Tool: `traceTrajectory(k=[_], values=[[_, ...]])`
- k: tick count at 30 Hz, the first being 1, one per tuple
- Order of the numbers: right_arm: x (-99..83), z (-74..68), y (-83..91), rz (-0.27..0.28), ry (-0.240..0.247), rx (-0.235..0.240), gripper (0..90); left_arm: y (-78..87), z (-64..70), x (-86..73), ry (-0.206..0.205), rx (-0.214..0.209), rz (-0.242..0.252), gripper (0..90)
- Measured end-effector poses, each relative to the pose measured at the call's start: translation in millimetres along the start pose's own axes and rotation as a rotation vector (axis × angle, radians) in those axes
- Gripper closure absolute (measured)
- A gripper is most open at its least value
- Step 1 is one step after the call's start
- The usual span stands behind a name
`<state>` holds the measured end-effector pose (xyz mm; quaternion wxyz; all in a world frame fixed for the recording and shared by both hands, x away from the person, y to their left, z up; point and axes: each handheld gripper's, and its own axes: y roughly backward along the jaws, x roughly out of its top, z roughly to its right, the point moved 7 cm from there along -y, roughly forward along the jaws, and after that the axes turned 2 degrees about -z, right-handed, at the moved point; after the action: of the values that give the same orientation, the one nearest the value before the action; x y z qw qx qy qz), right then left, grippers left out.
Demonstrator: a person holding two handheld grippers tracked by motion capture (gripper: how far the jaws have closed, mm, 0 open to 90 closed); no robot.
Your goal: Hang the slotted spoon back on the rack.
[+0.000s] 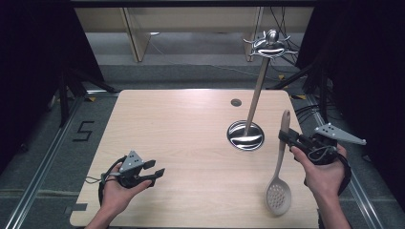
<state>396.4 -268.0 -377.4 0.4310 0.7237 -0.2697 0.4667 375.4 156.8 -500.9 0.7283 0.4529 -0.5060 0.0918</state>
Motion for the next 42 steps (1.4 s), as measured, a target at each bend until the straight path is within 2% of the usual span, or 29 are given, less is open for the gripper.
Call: traceTrajectory(k=[3,4,5,6,8,9,11,12,15,19,21,26,30,32,34,36,37,38,41,42], values=[[6.8,-1.8,0.4,0.046,0.031,-0.012,69.3,0.9,-1.0,0.3,-0.003,0.002,0.007,48.7],[8.7,-1.8,0.2,0.062,0.042,-0.020,69.3,2.0,-2.3,-0.6,-0.018,0.003,-0.007,48.7],[9.6,-3.9,0.3,0.067,0.023,-0.018,69.3,1.0,-1.2,0.2,-0.002,0.003,0.008,48.7],[11.5,-2.7,-0.4,0.082,0.045,-0.026,69.3,1.0,-1.3,0.3,-0.001,0.004,0.009,48.7],[14.4,-3.3,-1.3,0.096,0.050,-0.037,69.2,1.1,-0.7,-0.2,0.020,0.004,0.009,48.7],[15.9,-5.0,-1.8,0.108,0.042,-0.044,69.2,1.3,-0.9,0.0,0.016,0.004,0.010,48.7],[19.4,-4.8,-3.4,0.121,0.074,-0.055,69.2,1.8,-2.0,0.4,-0.001,0.007,0.009,48.7],[20.9,-6.0,-4.4,0.137,0.068,-0.061,69.2,1.7,-1.9,0.5,0.001,0.007,0.011,48.7],[25.6,-6.6,-6.8,0.169,0.093,-0.090,69.2,2.2,-2.3,0.4,0.000,0.014,0.010,48.7],[30.3,-9.3,-9.6,0.183,0.127,-0.101,69.3,2.9,-2.9,0.4,0.000,0.017,0.011,48.7],[33.0,-11.8,-11.3,0.213,0.117,-0.100,69.2,2.8,-3.2,0.7,0.000,0.009,0.017,48.7],[41.5,-16.6,-14.2,0.259,0.130,-0.087,69.3,3.6,-3.8,1.0,0.001,0.014,0.023,48.7],[51.1,-21.5,-15.8,0.299,0.162,-0.105,69.3,4.4,-4.8,1.4,0.000,0.023,0.030,48.9],[53.5,-24.4,-16.2,0.306,0.153,-0.112,69.3,5.0,-5.3,1.2,0.000,0.022,0.030,48.9],[57.0,-25.7,-16.9,0.313,0.175,-0.117,69.2,5.4,-5.8,1.5,0.003,0.024,0.033,48.8],[59.2,-29.9,-18.1,0.320,0.159,-0.106,69.2,5.5,-5.6,1.5,0.011,0.025,0.036,48.7],[60.9,-30.0,-18.4,0.328,0.172,-0.106,69.2,5.6,-5.7,1.5,0.010,0.026,0.036,48.6],[61.2,-31.7,-18.8,0.324,0.161,-0.106,69.2,5.6,-5.7,1.6,0.010,0.028,0.038,48.5],[64.6,-33.0,-20.1,0.335,0.182,-0.111,69.3,5.7,-5.7,1.5,0.009,0.025,0.036,48.3],[64.8,-34.3,-20.5,0.332,0.175,-0.109,69.2,5.6,-5.6,1.6,0.009,0.025,0.037,48.3]])
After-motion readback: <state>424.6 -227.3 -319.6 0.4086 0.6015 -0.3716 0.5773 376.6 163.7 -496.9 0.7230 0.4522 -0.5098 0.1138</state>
